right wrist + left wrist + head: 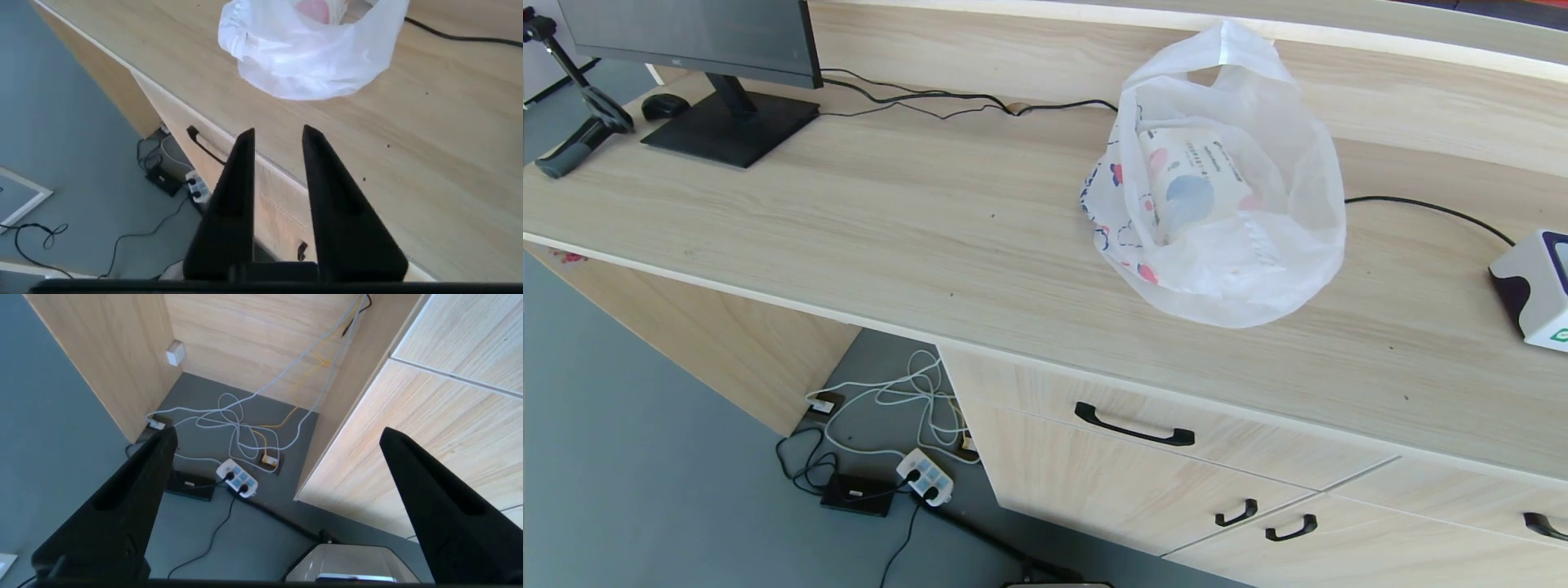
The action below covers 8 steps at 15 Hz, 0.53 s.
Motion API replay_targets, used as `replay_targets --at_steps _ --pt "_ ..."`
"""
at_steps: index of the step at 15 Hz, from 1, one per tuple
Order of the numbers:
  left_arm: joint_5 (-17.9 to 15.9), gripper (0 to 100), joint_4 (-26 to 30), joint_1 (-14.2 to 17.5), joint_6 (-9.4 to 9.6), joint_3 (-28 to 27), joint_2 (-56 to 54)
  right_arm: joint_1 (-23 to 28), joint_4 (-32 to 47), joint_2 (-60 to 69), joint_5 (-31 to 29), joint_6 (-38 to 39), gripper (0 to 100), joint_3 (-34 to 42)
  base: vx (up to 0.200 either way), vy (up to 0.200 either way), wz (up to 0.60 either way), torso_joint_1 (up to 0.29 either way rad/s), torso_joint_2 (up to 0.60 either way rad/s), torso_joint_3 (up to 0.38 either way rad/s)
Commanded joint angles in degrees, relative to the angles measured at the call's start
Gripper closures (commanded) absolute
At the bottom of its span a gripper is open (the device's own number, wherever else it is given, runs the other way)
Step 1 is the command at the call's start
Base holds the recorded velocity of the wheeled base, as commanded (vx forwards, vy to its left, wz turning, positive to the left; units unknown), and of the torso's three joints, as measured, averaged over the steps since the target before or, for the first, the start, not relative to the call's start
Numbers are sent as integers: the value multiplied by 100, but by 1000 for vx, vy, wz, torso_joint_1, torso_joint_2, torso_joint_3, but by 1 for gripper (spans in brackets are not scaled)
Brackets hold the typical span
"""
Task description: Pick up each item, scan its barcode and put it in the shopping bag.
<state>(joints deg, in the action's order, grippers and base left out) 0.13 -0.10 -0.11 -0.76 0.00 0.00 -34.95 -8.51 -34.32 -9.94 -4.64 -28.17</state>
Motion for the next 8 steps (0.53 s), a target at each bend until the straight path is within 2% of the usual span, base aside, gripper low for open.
replay_targets --at_steps 1,8 --pt "4 0 1 2 -4 0 0 120 16 30 9 7 0 207 0 0 0 0 0 0" --pt "4 0 1 2 -12 0 0 129 25 171 44 -19 0 154 0 0 0 0 0 0"
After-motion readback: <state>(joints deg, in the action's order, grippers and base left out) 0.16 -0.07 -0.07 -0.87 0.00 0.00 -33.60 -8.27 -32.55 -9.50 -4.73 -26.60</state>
